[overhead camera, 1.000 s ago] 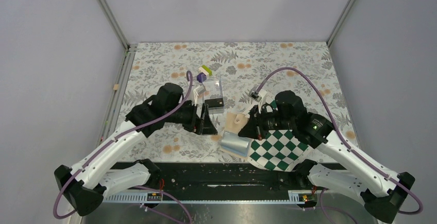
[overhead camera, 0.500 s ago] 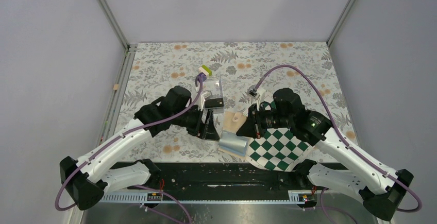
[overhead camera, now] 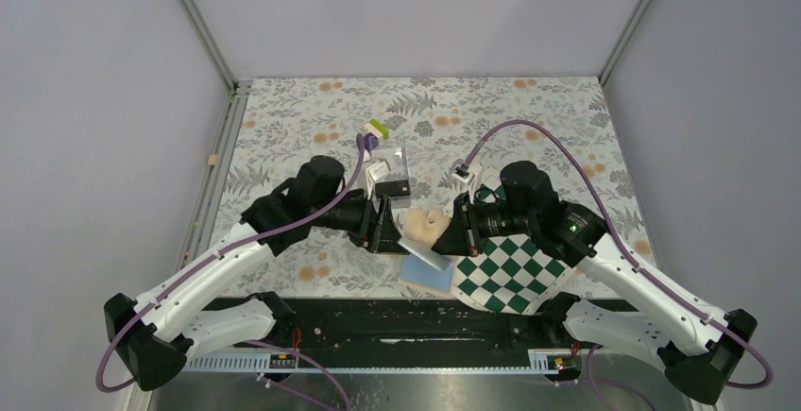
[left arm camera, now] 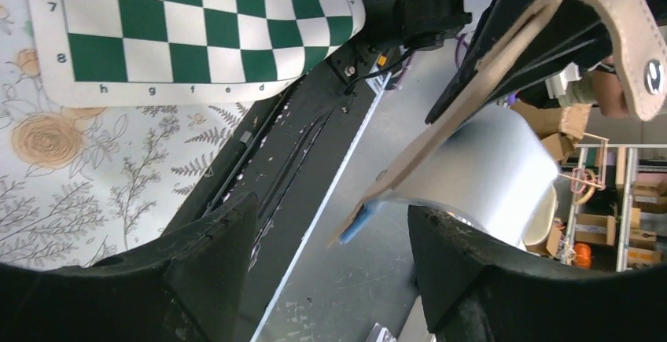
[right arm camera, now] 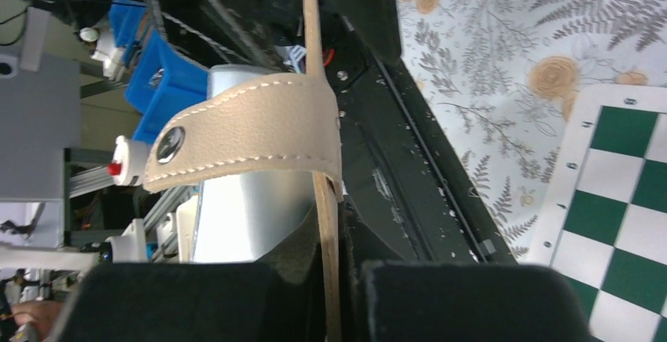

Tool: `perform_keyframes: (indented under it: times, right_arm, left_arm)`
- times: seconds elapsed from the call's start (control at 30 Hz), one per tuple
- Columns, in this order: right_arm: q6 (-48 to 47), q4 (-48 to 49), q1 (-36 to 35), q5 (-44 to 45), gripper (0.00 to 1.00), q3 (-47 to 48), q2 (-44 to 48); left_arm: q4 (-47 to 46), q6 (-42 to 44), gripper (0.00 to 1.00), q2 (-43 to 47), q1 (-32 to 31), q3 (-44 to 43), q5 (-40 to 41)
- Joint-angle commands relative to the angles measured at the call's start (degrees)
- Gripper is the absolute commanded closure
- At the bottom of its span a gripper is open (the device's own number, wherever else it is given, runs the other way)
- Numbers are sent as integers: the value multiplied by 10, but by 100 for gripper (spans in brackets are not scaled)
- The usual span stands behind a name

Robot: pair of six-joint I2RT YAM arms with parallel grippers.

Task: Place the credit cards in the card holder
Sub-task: Open the card holder.

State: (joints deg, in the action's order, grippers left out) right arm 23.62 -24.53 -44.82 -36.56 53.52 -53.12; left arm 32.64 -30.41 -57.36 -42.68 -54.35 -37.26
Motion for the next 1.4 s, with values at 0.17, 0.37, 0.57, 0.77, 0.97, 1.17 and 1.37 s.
perform_keyframes:
  times: [0.17,0.37,0.57,0.77,0.97,1.17,1.37]
  right_arm:
    - [64,90,4,-96,100,-4,4]
    - [95,116,3,-94,100,-12,1]
    - [130,154,4,-94,98,-18,-13]
    - [129,155,4,-68,72,-11,-3]
    - [68,72,5,59,17,9,52]
    - [-13,-18,5,139,1,23,99]
    - [-46,-39,6,72,1,19,75]
  left_arm:
    - [-189,-88,34,19,-2,50,-64]
    - [-256,-131,45,32,-1,79,-80]
    - [-345,-189,60,58,-2,119,-92]
    - [-354,-205,100,70,-1,142,-84]
    - [-342,-211,100,94,0,146,-49]
    - [-293,-238,100,97,12,127,-12]
    - [-294,-274,100,84,20,113,-30]
